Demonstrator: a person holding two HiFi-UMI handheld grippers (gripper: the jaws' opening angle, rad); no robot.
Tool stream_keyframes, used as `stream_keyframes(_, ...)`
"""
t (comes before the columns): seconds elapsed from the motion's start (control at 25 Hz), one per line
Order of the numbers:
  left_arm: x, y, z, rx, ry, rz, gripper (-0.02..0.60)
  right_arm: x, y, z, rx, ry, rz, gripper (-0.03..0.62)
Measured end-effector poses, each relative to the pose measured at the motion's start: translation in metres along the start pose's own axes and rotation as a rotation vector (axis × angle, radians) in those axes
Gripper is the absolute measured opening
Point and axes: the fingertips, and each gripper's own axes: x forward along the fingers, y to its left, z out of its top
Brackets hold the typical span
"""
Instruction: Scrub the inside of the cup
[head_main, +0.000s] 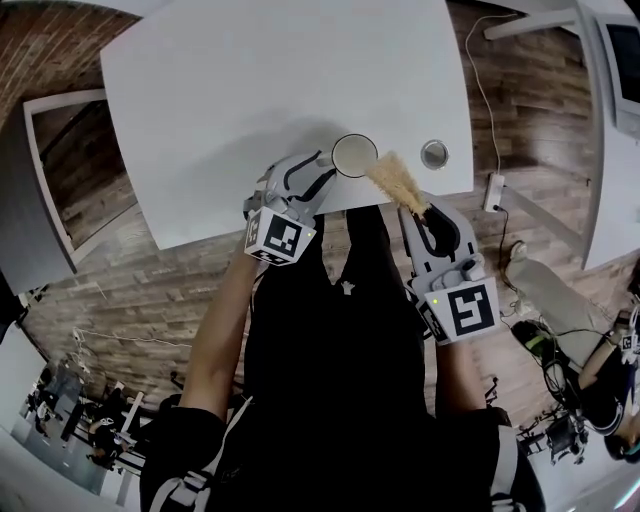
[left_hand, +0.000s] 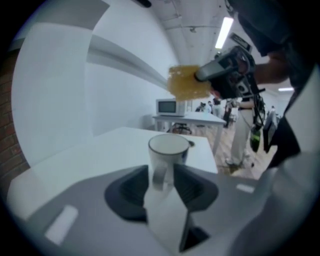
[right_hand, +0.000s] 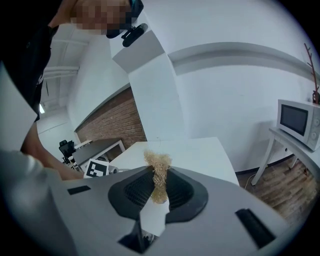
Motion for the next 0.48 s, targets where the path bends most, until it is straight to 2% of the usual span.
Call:
stream_keyframes(0.08,0.003,-0.001,0.000,-0.002,-0.001,-0.019,0.138,0.000,-0.001,-0.001,-0.022,0.018,-0.007,0.054)
stream_keyframes(0.16,0.004,-0.003,-0.001,0.009,0.004,-0.027,0.080,0.002,-0.001,-0.001,-0.040,0.034,-0.011,0.054)
stream_keyframes(0.28,0.004,-0.005,-0.002,0.049,0.011,-0.013,0.069,0.006,0.000,-0.004,-0.084,0.088,-0.016,0.054)
stream_keyframes(0.48,0.004,-0.006,-0.002,0.036,0.004,-0.002,0.069,0.018,0.004,-0.008,-0.149,0.131,-0.007,0.054)
